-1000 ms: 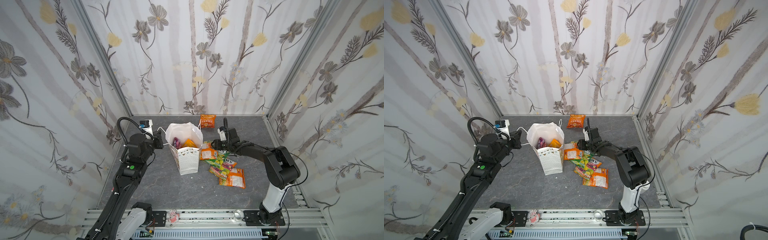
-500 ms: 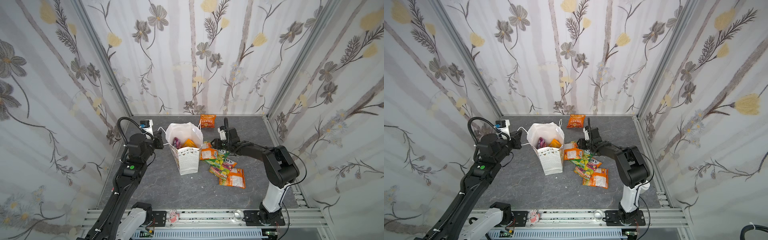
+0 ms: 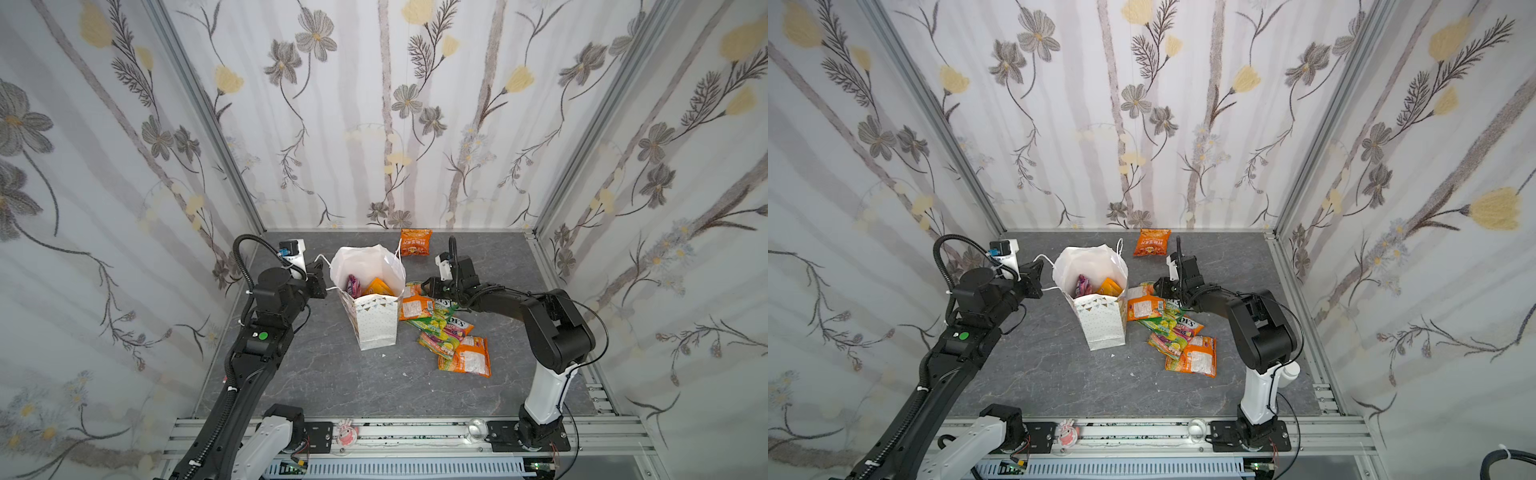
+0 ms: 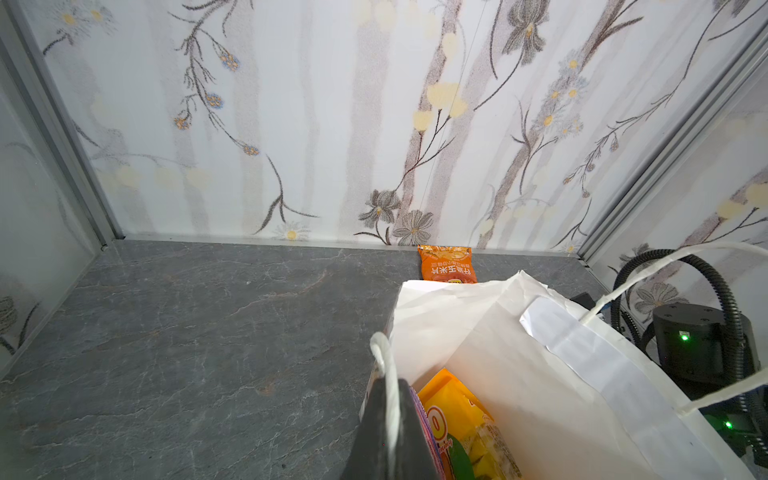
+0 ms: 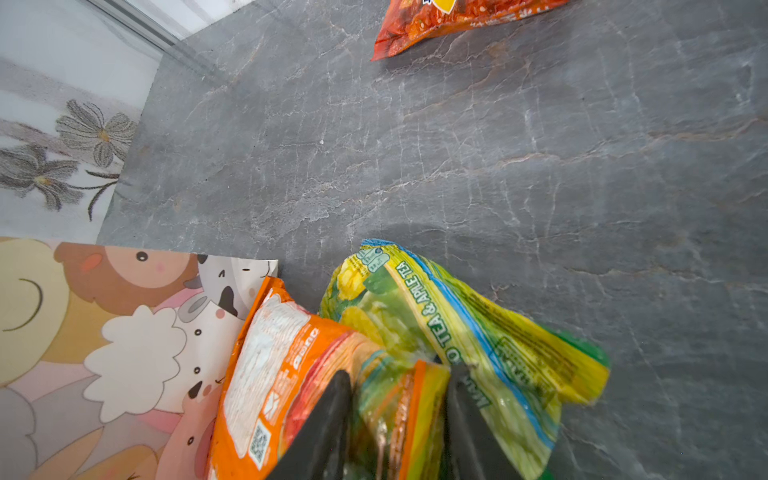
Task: Place the snacks into the paper bag
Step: 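Lower the right gripper onto the orange FOX'S candy bag and grasp it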
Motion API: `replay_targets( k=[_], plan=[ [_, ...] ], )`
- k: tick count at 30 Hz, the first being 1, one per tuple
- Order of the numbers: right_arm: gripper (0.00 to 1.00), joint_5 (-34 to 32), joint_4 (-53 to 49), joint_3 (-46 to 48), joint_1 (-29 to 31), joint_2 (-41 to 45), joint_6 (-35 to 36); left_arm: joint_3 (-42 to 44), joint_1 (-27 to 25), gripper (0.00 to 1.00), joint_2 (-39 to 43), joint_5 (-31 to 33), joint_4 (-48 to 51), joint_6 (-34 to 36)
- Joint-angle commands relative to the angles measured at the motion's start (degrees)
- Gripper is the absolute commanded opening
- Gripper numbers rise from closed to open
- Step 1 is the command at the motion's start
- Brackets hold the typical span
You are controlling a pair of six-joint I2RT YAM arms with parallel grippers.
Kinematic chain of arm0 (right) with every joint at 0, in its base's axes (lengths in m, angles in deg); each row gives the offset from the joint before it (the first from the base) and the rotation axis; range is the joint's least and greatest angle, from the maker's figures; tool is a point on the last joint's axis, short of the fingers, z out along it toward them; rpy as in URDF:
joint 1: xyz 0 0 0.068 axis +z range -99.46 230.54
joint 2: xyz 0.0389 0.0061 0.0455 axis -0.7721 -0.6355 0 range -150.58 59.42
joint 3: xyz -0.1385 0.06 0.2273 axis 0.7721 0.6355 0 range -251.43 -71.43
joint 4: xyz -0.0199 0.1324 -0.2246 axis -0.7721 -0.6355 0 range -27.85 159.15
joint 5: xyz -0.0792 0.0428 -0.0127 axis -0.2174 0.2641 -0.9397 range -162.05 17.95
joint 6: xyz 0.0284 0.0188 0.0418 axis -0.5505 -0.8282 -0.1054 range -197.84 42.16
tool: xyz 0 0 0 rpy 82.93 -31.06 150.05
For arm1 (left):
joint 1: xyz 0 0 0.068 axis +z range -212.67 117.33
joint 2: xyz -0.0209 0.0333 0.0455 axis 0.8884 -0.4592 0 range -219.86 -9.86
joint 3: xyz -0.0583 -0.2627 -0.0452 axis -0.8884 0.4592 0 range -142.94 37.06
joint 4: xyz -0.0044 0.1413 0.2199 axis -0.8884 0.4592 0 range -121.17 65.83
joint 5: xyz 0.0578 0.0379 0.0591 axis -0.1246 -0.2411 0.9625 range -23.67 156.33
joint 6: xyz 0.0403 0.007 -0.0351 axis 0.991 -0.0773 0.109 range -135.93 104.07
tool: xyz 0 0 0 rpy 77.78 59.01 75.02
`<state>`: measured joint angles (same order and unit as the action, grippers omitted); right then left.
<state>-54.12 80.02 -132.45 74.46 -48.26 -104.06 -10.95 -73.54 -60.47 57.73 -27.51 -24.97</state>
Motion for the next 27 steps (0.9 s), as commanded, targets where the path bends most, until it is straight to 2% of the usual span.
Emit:
replay_targets(
  k=[1, 8, 27],
  plan=[
    [0.28, 1.8, 2.0, 0.4, 0.1, 0.1, -1.3, -0.1, 0.1, 0.0, 0.1, -0.4, -0.8, -0.1],
    [0.02, 3.4, 3.2, 1.3, 0.2, 1.7, -2.9, -0.2, 0.1, 0.0, 0.4, -0.5, -0.8, -0.2],
    [0.0, 6.6, 7.3, 6.4, 0.1, 14.6, -5.4, -0.1, 0.1, 0.0, 1.0, 0.4, -0.7, 0.3]
  ],
)
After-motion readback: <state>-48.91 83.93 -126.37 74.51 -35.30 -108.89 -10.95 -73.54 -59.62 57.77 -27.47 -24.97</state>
